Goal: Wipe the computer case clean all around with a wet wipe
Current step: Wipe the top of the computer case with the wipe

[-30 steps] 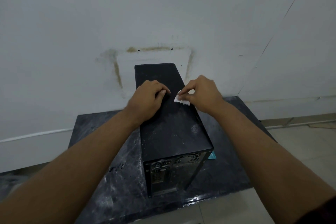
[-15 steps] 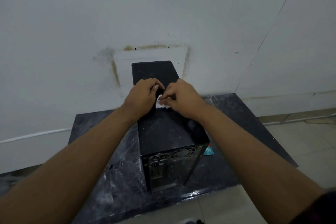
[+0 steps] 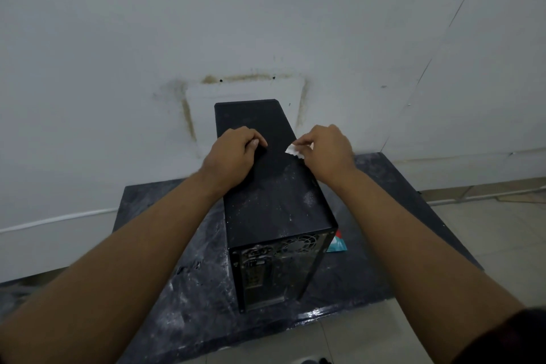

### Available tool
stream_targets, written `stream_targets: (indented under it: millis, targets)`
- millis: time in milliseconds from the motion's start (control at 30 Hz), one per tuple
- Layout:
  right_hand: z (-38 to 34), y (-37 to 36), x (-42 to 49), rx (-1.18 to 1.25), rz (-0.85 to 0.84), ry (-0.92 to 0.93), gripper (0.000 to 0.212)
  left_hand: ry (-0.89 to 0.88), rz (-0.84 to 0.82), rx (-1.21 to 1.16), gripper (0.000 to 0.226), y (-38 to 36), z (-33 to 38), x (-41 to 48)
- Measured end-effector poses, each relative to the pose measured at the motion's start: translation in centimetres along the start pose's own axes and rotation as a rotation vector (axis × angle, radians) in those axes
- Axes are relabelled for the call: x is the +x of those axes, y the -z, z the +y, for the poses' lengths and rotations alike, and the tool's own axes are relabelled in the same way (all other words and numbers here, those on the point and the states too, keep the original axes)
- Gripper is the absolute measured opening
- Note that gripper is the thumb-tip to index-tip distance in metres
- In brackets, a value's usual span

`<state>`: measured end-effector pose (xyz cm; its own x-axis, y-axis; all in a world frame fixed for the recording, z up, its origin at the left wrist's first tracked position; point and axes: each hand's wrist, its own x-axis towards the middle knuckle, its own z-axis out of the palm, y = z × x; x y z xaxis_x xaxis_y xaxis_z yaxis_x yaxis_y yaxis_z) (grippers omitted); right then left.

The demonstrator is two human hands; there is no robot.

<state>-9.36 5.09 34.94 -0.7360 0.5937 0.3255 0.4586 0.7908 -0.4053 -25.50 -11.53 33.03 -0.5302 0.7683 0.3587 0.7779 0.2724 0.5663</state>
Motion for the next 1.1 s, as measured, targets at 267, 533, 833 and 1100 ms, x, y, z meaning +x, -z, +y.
stream_targets:
  millis: [267,533,833,1100]
  targets:
    - [-1.1,0.1,-2.7,0.061,-0.116,0.314,0.010,0.003,0.004,0.021,0.026,-0.1,0.1,0.0]
    - [-0.2,-0.2,-1.4,0.044,-0.082,0.197,0.011,0.009,0.013,0.035,0.026,-0.2,0.2,-0.2]
    - [1.2,-0.8,2.6,0.119,-0.062,-0.047,0.011,0.011,0.001,0.045,0.026,0.0,0.2,-0.3]
    - [2.0,2.7,-2.3,0.238,-0.336,0.186,0.007,0.005,0.014,0.037,0.025,0.0,0.3,-0.4]
